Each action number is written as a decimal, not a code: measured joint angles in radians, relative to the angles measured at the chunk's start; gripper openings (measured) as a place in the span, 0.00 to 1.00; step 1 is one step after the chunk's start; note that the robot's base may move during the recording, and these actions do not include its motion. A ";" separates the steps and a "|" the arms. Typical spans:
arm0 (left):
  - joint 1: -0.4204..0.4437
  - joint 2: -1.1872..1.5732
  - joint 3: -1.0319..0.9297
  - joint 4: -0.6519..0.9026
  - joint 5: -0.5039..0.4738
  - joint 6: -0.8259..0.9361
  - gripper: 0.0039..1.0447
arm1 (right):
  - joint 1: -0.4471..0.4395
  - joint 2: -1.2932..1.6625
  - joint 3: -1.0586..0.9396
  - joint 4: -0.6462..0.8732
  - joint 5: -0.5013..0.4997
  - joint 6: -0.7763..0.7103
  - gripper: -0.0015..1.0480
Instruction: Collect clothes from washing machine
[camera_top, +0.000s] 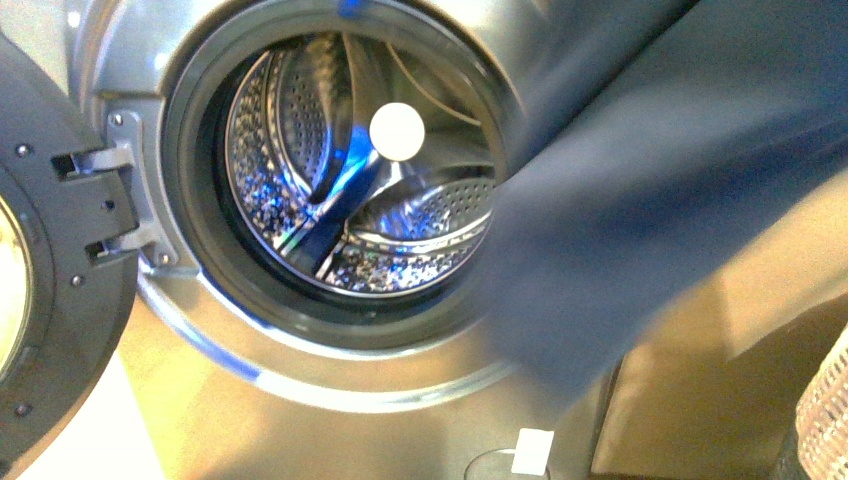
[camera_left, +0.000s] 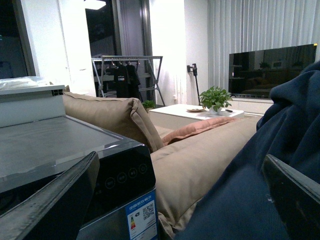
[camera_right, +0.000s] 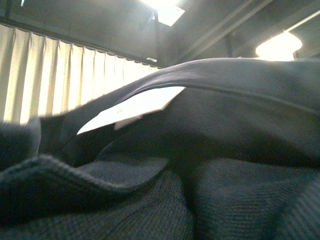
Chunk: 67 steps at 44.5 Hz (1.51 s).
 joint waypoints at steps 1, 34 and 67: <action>0.000 -0.001 0.000 0.000 0.000 0.000 0.95 | -0.005 0.004 0.008 -0.009 -0.002 0.002 0.03; 0.001 -0.002 0.000 0.001 0.000 -0.001 0.94 | -0.379 -0.006 0.283 -0.875 0.004 -0.389 0.03; 0.001 -0.002 0.000 0.001 0.000 -0.001 0.94 | -0.549 -0.033 -0.122 -0.957 0.063 -0.809 0.03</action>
